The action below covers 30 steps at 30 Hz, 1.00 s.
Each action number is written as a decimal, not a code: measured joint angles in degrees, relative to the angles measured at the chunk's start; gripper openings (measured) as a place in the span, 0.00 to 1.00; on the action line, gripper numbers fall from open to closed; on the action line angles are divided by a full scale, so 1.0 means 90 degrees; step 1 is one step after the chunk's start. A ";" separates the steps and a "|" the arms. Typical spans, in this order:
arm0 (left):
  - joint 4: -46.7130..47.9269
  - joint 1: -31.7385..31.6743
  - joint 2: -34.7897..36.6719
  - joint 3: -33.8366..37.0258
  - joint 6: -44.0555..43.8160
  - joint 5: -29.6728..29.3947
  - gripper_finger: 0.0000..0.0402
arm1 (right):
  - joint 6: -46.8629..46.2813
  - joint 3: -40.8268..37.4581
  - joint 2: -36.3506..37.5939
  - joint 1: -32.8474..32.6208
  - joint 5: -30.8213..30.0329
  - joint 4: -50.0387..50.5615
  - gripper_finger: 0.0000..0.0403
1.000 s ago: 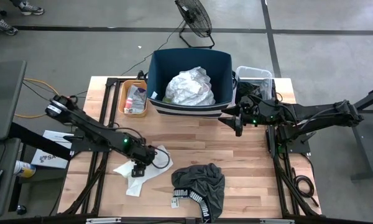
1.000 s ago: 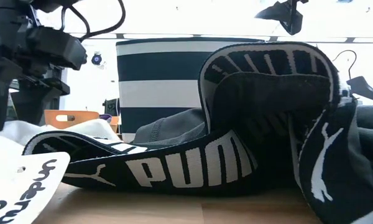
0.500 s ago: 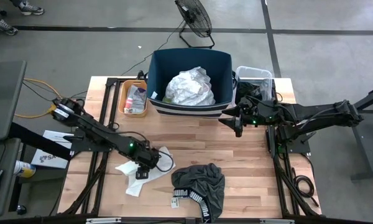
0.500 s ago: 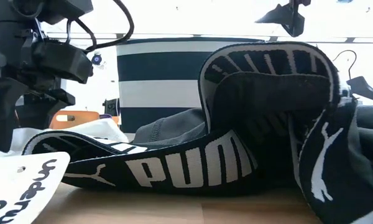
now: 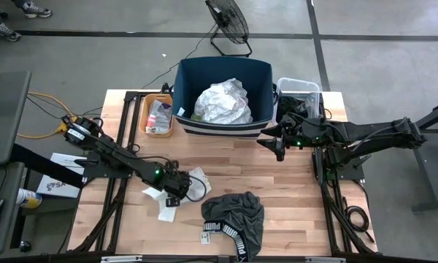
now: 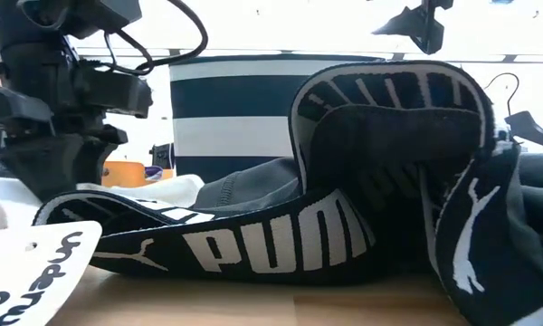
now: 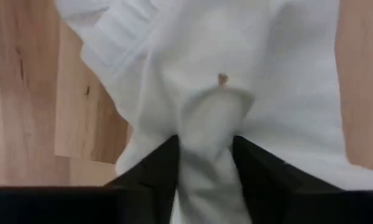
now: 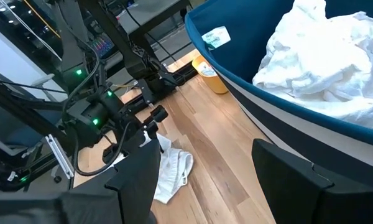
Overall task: Pick & Place Cloths
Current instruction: Put the white underwear into the transparent bin
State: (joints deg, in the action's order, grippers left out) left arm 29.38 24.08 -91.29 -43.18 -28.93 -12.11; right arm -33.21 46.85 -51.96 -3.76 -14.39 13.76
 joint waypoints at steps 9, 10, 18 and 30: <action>0.0060 -0.0002 -0.0007 0.0010 -0.0795 -0.0153 0.04 | 0.0000 0.0000 0.0000 -0.0001 0.0002 0.0320 0.61; 0.0059 -0.0002 -0.0007 0.0010 -0.0863 -0.0172 0.04 | 0.0000 0.0000 0.0002 0.0001 0.0002 0.0316 0.61; 0.0571 -0.0011 0.0327 -0.0412 -0.0742 -0.0423 0.02 | 0.0000 0.0000 0.0000 0.0002 0.0002 0.0311 0.61; 0.1320 -0.0012 0.0908 -0.2094 0.0897 -0.1233 0.02 | 0.0002 0.0000 0.0000 0.0000 0.0002 0.0281 0.61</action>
State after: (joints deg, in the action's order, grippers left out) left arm 41.27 23.97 -83.11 -62.02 -20.86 -23.21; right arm -33.19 46.85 -51.96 -3.77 -14.37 16.28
